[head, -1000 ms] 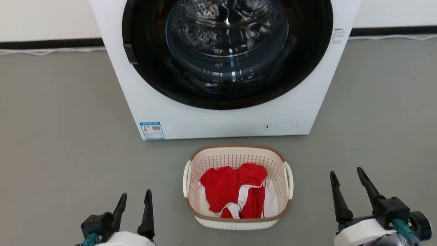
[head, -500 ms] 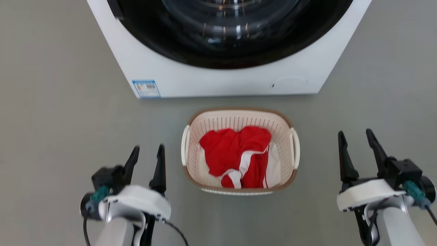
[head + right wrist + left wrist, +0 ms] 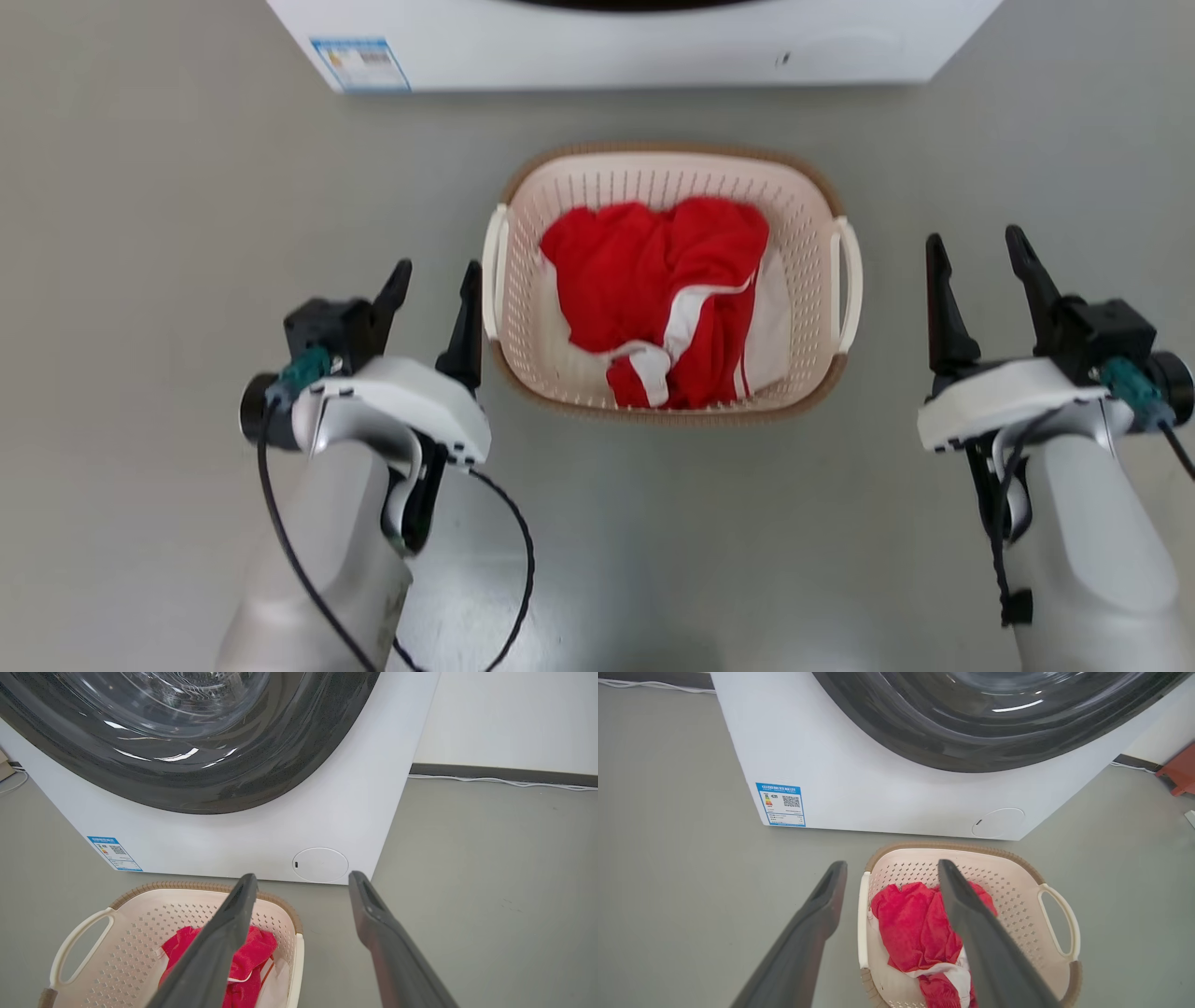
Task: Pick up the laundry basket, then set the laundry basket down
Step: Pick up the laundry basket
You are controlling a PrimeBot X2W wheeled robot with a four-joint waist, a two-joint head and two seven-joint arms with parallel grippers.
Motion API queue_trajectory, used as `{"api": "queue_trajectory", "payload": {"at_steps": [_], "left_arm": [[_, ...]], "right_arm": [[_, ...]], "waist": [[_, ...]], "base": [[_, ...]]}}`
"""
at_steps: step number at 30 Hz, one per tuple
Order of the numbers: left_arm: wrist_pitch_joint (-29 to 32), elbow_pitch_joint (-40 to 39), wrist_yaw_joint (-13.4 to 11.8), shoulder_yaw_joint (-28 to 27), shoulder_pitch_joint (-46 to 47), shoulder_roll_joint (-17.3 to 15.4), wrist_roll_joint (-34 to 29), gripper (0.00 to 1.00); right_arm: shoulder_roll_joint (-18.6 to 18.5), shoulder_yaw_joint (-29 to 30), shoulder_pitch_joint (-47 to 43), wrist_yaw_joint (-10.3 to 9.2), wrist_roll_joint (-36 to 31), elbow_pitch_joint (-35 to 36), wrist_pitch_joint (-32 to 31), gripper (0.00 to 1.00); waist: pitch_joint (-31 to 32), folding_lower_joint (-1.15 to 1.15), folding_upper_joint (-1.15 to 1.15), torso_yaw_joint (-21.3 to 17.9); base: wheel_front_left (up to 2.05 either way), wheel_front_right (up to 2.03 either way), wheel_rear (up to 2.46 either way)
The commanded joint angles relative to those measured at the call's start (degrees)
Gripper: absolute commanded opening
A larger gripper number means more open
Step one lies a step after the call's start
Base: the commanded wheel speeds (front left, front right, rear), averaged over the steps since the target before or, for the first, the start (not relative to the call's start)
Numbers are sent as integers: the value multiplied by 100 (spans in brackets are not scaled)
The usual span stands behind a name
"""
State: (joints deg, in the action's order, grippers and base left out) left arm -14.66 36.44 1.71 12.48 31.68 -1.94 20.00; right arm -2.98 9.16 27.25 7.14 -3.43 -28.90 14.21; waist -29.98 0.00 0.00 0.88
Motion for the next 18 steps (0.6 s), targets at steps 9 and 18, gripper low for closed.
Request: {"api": "queue_trajectory", "payload": {"at_steps": [9, 18], "left_arm": [[-34, 848, 61, 108, 1040, -94, 155, 100], [-34, 1451, 49, 322, 1725, -94, 101, 100]], "right_arm": [[10, -53, 782, 35, -265, -573, 79, 100], [10, -120, 1324, 35, -207, -971, 79, 100]], "waist": [[-1037, 0, 0, -16], [-1643, 0, 0, -60]], "base": [[0, 0, 0], [0, 0, 0]]}}
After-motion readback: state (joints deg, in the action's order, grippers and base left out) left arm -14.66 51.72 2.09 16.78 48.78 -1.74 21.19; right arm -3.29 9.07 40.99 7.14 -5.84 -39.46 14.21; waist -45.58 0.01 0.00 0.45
